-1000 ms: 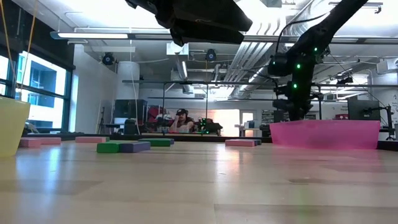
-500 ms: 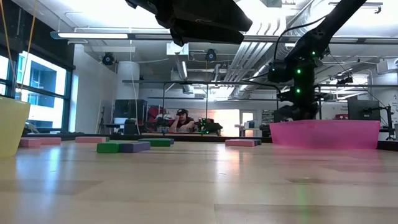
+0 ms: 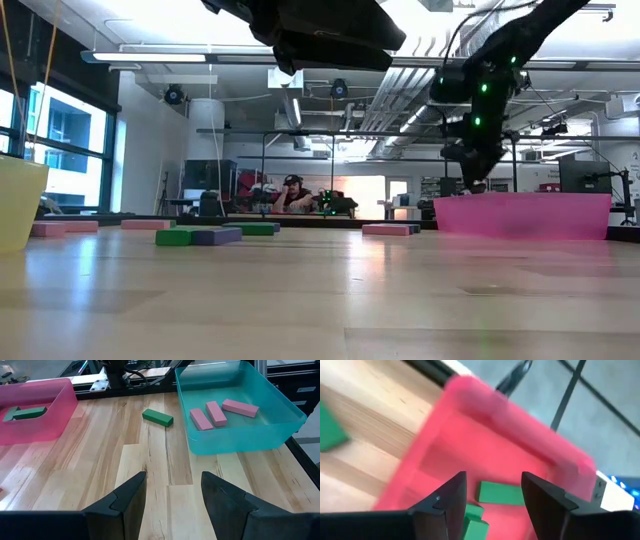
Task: Sort blocks
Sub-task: Put the pink block into the green bin
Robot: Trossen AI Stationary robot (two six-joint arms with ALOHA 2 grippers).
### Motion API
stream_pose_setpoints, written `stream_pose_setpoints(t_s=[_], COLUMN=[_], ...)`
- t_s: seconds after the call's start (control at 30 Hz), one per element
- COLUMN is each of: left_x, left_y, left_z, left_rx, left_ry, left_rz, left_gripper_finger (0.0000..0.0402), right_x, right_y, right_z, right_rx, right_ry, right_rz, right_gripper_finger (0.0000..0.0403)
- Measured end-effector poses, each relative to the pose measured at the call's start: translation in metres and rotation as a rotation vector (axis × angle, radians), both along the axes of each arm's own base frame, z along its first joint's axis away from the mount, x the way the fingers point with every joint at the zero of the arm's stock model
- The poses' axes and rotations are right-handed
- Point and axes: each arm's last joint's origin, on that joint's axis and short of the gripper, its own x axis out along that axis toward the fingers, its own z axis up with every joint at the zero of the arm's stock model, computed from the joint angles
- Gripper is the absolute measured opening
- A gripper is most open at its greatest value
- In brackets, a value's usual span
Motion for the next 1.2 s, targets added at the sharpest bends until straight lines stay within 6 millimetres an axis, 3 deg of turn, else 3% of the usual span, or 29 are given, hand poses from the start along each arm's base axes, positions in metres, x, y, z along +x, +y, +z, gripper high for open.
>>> stream_pose_setpoints(t_s=[0.2,0.33,0.47,0.63,0.77,0.9,1.03,1.2], left_x=[0.0,-0.001,-0.003,-0.006,-0.005,-0.004,-0.004,-0.007], left_y=[0.0,0.001,0.003,0.004,0.004,0.004,0.005,0.004], left_z=[0.0,-0.001,-0.006,-0.011,-0.011,-0.009,-0.009,-0.009], left_rx=[-0.008,-0.011,-0.014,-0.033,-0.036,-0.04,-0.03,-0.028], left_ry=[-0.001,-0.012,-0.023,-0.018,-0.024,-0.043,-0.045,-0.076], left_rz=[0.006,0.049,0.078,0.091,0.09,0.089,0.107,0.25], left_gripper_finger=[0.0177,0.0177,0.0177,0.0177,0.0177,0.0177,0.0177,0.0177], right_x=[0.003,0.016,0.036,0.05,0.051,0.058,0.076,0.099], right_y=[0.027,0.055,0.085,0.112,0.111,0.106,0.099,0.088], right_z=[0.031,0.038,0.027,-0.007,-0.03,-0.051,-0.064,-0.074], right_rx=[-0.083,-0.134,-0.149,-0.087,-0.023,0.047,0.086,0.101], right_ry=[-0.099,-0.176,-0.279,-0.472,-0.55,-0.499,-0.458,-0.361], right_rz=[0.076,0.204,0.387,0.627,0.549,0.509,0.482,0.38], right_gripper_finger=[0.0172,0.0172,0.0172,0.0172,0.0172,0.0172,0.0171,0.0152])
